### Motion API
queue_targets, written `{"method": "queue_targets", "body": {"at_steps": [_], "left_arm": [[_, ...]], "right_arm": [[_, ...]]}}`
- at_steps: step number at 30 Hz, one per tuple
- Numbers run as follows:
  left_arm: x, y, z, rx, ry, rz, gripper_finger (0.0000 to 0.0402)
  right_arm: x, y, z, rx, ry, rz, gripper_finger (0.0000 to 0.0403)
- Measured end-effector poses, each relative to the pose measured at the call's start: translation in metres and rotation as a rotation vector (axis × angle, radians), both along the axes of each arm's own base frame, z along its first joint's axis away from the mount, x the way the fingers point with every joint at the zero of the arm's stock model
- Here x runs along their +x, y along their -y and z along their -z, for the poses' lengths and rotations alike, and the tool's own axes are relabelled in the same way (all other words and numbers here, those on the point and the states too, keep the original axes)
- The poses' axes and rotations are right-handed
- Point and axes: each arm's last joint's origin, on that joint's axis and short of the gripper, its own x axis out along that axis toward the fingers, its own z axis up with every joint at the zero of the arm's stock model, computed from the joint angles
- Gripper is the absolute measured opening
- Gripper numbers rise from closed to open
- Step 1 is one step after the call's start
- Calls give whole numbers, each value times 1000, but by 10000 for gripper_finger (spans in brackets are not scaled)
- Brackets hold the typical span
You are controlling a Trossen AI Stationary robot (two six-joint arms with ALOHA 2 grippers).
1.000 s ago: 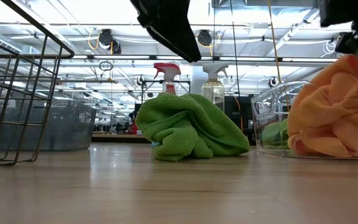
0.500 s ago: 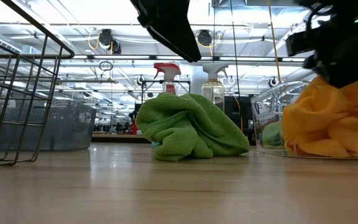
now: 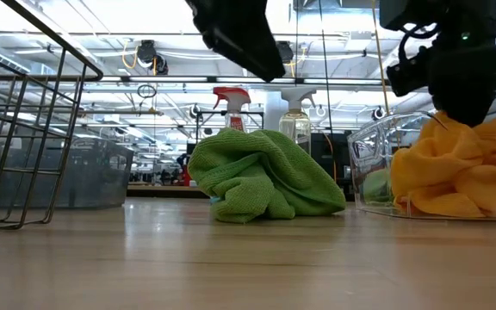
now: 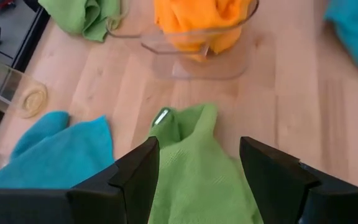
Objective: Sort microfiber towel by color & place in baskets
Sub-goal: Put the orange microfiber towel into the transparent bin
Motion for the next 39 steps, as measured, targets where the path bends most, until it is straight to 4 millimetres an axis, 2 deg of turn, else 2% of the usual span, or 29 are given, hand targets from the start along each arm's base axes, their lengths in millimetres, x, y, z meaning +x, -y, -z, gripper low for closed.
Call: {"method": "queue_targets", "body": {"at_steps": [5, 14, 21, 24, 27, 30, 39], "left_arm": [[2, 2, -3, -28, 41, 4, 228], [-4, 22, -2, -52, 29, 76, 228], [-5, 29, -4, -60, 49, 94, 228], [-5, 30, -4, -61, 52, 94, 228], [-5, 29, -4, -61, 52, 93, 228], [-5, 29, -4, -61, 51, 93, 228], [-5, 29, -4, -60, 49, 93, 228]], "right_arm": [[1, 2, 5, -15, 15, 122, 0], [-8, 4, 46, 10, 75, 211, 0], [-18, 6, 68, 27, 92, 277, 0], [-20, 6, 72, 34, 94, 279, 0], [-20, 6, 70, 36, 100, 273, 0], [-17, 6, 59, 33, 120, 257, 0], [-13, 5, 4, -22, 88, 250, 0]]}}
